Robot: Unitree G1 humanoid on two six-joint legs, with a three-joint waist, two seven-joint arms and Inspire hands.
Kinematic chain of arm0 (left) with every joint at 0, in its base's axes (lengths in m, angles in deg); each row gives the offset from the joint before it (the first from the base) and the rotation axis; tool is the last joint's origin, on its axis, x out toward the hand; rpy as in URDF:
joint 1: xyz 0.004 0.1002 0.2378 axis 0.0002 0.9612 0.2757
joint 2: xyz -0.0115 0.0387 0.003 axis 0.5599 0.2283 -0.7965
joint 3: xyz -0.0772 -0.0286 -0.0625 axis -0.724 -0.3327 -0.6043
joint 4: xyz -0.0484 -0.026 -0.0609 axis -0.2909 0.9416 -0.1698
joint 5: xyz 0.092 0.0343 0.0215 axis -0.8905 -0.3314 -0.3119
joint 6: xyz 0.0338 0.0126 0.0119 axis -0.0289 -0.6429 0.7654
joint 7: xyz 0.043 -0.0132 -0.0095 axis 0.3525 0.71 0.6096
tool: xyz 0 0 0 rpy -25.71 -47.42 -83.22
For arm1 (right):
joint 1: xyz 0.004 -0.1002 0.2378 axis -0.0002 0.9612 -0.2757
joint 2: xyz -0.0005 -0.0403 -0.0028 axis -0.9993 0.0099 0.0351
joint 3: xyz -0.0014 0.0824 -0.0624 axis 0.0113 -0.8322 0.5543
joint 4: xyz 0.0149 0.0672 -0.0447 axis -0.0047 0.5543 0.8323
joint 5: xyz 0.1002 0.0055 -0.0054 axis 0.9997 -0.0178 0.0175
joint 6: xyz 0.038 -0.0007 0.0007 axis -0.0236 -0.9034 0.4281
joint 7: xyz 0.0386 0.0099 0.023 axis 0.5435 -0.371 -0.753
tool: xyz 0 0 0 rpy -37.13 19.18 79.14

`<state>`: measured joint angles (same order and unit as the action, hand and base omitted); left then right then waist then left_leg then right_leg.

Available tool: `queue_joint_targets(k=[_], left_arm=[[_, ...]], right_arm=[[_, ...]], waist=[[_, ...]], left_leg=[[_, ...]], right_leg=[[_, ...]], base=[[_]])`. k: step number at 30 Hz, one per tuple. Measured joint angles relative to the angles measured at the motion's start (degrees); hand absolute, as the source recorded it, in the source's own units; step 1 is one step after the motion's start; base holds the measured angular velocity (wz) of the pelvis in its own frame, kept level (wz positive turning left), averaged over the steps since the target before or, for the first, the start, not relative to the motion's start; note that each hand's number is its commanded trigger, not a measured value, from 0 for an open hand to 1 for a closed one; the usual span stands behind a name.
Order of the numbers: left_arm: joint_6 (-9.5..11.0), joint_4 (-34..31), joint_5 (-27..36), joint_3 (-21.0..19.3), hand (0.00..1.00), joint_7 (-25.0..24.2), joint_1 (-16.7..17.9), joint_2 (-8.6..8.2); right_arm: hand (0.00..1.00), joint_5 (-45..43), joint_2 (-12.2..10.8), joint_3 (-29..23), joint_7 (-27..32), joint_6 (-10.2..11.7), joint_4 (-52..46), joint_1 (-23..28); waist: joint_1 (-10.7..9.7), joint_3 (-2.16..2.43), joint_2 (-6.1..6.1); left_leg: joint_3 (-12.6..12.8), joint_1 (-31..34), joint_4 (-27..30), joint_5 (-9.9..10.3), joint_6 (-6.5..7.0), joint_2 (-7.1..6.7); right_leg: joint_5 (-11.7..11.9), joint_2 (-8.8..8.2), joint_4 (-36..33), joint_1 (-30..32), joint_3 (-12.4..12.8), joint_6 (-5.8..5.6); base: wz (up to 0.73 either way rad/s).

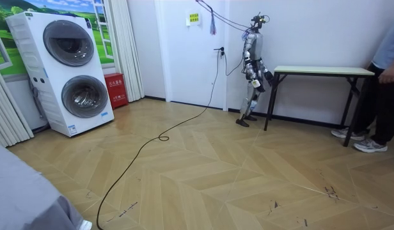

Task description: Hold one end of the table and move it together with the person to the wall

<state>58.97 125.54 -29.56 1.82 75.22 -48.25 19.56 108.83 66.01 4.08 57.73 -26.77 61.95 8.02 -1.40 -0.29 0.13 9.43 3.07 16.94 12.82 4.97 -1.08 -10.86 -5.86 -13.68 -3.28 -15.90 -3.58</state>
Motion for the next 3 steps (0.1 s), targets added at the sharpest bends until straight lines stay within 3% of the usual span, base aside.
queue_joint_targets(k=[3], left_arm=[[0.02,1.33,-2.43,-1.46,0.00,0.81,0.58,-0.61]], right_arm=[[0.00,-1.90,-0.45,-1.72,2.21,-0.01,2.39,0.11]], waist=[[0.00,-0.09,-0.13]], left_leg=[[0.09,-0.67,-0.37,0.01,-0.06,0.02]], right_leg=[[0.00,0.06,0.26,-0.63,-0.02,0.00]], base=[[0.00]])
